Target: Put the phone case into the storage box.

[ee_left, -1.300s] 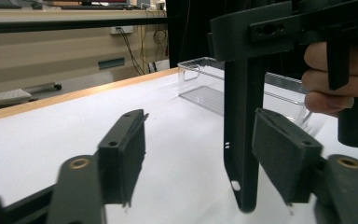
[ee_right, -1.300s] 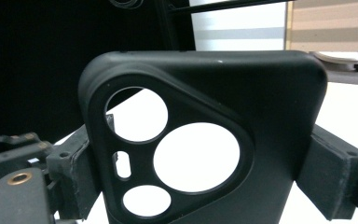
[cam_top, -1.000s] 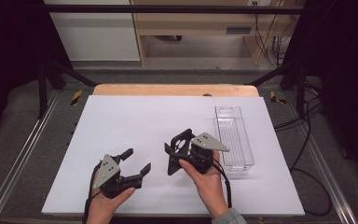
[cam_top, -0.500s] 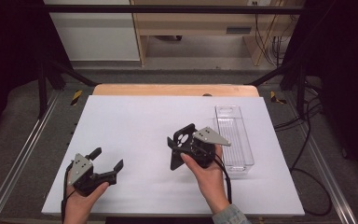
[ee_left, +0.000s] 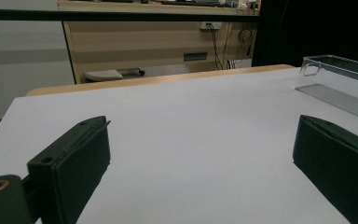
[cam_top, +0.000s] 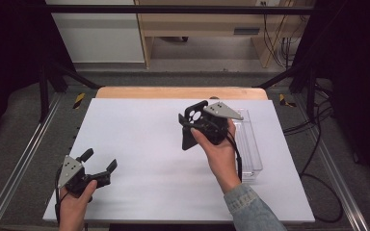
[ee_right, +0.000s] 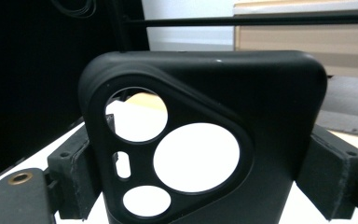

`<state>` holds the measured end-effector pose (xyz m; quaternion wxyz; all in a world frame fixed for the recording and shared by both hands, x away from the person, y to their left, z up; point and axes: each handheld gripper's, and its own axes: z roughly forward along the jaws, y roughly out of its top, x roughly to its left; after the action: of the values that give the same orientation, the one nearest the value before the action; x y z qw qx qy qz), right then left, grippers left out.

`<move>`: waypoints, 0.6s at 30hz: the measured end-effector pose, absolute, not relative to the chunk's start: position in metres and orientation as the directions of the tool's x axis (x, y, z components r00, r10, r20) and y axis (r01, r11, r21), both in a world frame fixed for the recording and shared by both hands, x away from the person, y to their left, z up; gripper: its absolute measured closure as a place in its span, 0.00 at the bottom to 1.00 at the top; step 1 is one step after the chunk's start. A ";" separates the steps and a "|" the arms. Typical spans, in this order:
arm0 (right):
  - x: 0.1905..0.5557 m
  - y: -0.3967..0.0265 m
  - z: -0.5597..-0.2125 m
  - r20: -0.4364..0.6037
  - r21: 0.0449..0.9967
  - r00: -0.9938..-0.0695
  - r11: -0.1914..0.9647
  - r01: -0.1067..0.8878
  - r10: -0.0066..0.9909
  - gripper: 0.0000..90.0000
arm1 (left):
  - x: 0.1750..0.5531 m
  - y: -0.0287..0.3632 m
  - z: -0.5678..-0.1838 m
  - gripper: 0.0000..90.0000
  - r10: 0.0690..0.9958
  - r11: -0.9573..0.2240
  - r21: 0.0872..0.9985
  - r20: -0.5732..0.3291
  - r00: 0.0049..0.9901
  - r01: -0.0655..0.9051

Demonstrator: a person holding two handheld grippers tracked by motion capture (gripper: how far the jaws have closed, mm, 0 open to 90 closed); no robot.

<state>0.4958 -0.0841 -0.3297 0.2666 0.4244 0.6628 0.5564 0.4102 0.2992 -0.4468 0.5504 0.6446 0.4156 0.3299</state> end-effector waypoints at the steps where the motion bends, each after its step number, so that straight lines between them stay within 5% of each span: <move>1: 0.500 -0.086 -0.326 0.118 0.964 -0.493 0.019 0.264 0.862 0.16 | 0.410 0.300 -0.447 0.04 0.899 -0.045 0.984 -0.035 0.436 0.171; 18: 0.555 -0.127 -0.311 0.044 0.972 -0.337 0.038 0.232 0.941 0.16 | 0.412 0.299 -0.449 0.04 0.895 -0.043 0.984 -0.040 0.443 0.174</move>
<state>0.5546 -0.1269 -0.3114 0.3428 0.4626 0.6336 0.5168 0.4118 0.2991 -0.4486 0.5536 0.6443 0.4149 0.3258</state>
